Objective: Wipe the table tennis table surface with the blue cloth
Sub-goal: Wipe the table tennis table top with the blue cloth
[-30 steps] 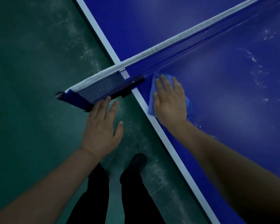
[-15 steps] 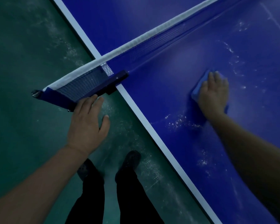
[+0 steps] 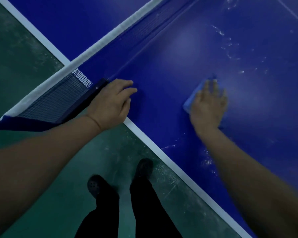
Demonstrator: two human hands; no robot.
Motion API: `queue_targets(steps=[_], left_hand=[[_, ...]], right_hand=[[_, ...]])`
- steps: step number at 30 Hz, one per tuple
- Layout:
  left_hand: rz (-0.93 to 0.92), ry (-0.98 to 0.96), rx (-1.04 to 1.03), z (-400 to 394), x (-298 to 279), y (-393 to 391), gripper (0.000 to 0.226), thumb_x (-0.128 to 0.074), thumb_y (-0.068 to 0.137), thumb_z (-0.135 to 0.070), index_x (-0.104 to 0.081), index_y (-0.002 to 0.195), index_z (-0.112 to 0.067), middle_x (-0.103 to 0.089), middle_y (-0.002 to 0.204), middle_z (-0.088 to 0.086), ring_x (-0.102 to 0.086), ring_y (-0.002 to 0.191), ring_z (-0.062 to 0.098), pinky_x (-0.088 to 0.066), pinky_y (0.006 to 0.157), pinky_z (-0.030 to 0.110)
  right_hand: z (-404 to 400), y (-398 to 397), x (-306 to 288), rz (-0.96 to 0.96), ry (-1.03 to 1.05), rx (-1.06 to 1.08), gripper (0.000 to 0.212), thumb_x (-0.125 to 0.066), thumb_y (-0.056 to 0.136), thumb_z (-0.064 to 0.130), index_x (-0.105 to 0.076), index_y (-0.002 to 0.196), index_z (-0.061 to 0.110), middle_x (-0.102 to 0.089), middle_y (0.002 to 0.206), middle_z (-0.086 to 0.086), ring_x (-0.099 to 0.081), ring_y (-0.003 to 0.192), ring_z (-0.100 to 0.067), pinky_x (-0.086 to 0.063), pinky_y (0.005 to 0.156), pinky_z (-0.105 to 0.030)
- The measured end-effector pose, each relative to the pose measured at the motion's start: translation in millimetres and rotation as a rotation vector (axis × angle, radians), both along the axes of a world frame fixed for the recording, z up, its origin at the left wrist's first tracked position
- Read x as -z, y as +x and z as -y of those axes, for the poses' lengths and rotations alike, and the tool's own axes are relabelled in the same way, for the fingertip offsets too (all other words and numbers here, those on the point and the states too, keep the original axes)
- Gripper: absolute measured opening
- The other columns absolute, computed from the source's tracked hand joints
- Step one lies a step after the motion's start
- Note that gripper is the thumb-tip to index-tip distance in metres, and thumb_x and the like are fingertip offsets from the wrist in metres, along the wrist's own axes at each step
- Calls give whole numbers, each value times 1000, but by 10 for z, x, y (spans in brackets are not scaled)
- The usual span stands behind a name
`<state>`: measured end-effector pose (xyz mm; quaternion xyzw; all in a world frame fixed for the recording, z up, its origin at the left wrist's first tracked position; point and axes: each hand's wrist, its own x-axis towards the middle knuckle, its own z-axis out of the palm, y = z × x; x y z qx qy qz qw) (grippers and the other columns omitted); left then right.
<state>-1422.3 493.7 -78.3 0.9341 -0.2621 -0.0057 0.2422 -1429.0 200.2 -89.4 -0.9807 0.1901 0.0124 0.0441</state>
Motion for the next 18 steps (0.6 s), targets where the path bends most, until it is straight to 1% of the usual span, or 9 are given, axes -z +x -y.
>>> queue_targets(steps=[1, 4, 6, 7, 9, 12, 14, 16, 18], left_hand=[[-3, 15, 11, 7, 2, 91, 39, -45, 97, -17, -61, 125, 5, -57, 131, 24, -54, 120, 38, -40, 108, 44], [-44, 53, 31, 57, 4, 265, 44, -42, 98, -21, -59, 129, 5, -54, 136, 25, -52, 123, 40, -39, 108, 45], [-70, 85, 98, 123, 46, 280, 48, -40, 99, -26, -55, 133, 4, -51, 141, 25, -49, 128, 41, -38, 111, 52], [-75, 99, 137, 156, 76, 271, 50, -39, 100, -29, -53, 137, 3, -47, 145, 24, -44, 133, 41, -34, 114, 54], [-62, 131, 192, 201, 140, 246, 55, -36, 101, -35, -47, 143, -1, -39, 153, 21, -31, 143, 38, -17, 122, 52], [7, 159, 197, 211, 176, 256, 58, -34, 100, -39, -45, 145, -3, -37, 155, 19, -23, 147, 36, -4, 125, 48], [11, 173, 206, 207, 177, 255, 57, -33, 99, -38, -46, 144, -5, -38, 155, 19, -24, 147, 36, -3, 124, 48], [-7, 191, 211, 216, 179, 263, 58, -30, 99, -39, -47, 144, -7, -37, 155, 17, -24, 147, 35, -1, 124, 47], [-18, 212, 209, 226, 176, 267, 60, -26, 98, -40, -47, 145, -8, -37, 156, 15, -23, 147, 34, -3, 124, 48]], right_hand=[[-271, -80, 31, 35, 16, -109, 57, -18, 102, 34, -33, 154, 16, -30, 161, -6, -27, 146, -36, -19, 119, -53], [-960, -553, 21, 32, 32, -659, 53, -30, 99, 32, -47, 146, 15, -42, 154, -8, -36, 139, -42, -30, 112, -55], [-841, -639, -58, 11, 63, -825, 49, -37, 100, 33, -53, 142, 16, -47, 151, -7, -41, 137, -40, -32, 111, -54], [-615, -563, -53, 18, 58, -803, 48, -38, 98, 32, -57, 139, 14, -51, 147, -9, -46, 133, -41, -36, 108, -57], [-9, -359, 3, 48, -50, -587, 51, -33, 98, 32, -56, 139, 11, -52, 145, -12, -50, 127, -46, -42, 103, -61], [811, -133, -7, 16, -76, -97, 57, -20, 102, 38, -40, 150, 15, -34, 158, -10, -34, 140, -42, -27, 115, -54], [717, -94, -5, 14, -8, 138, 54, -21, 105, 39, -30, 155, 21, -23, 163, -5, -22, 148, -34, -15, 121, -49], [192, -240, 36, 27, -13, 118, 54, -22, 105, 36, -31, 155, 19, -26, 162, -6, -23, 148, -33, -15, 122, -48], [-439, -592, 44, 44, -27, -133, 55, -24, 103, 37, -38, 151, 17, -35, 158, -8, -30, 145, -37, -22, 119, -52]])
